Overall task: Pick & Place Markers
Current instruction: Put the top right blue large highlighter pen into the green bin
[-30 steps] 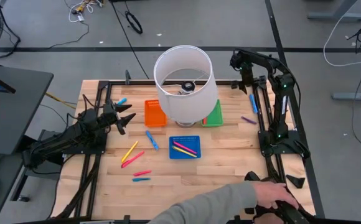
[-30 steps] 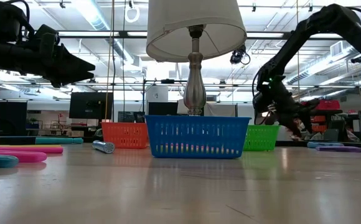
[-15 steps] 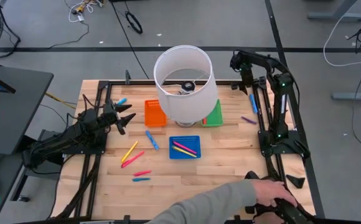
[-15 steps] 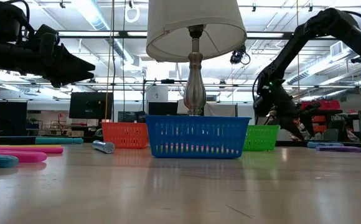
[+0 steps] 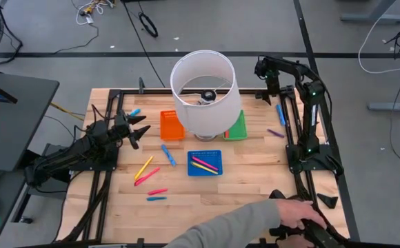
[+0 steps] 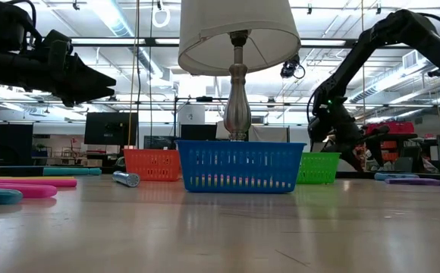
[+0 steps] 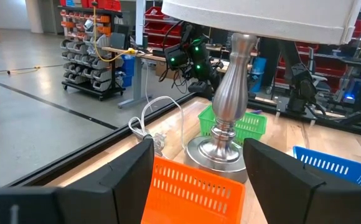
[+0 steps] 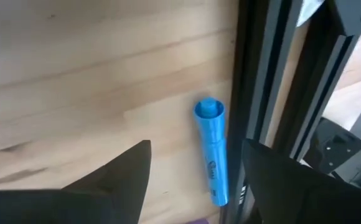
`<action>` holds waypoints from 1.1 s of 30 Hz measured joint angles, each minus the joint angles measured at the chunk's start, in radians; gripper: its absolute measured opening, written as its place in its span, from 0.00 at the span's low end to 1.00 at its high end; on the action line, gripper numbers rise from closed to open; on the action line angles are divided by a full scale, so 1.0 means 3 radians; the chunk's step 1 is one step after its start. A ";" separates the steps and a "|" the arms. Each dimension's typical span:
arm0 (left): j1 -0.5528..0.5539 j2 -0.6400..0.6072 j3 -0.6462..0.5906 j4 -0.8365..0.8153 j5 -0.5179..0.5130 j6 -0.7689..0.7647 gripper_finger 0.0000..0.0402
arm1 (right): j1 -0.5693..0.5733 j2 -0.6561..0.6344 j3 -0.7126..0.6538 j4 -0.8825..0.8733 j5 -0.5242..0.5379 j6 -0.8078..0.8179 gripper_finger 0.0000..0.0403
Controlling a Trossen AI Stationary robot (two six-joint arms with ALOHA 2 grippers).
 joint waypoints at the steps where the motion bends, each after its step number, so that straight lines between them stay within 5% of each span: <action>1: -0.0001 0.0001 0.0001 0.0000 0.0000 0.0001 0.63 | 0.0002 0.0000 0.0000 -0.0004 -0.0001 0.0000 0.63; 20: -0.0001 0.0001 0.0001 0.0000 0.0001 0.0001 0.63 | -0.0010 0.0493 0.0325 -0.0567 -0.0201 -0.0138 0.63; 33: 0.0000 0.0001 0.0001 0.0000 -0.0001 0.0000 0.63 | -0.0120 0.0549 0.0485 -0.0443 -0.0054 -0.0202 0.63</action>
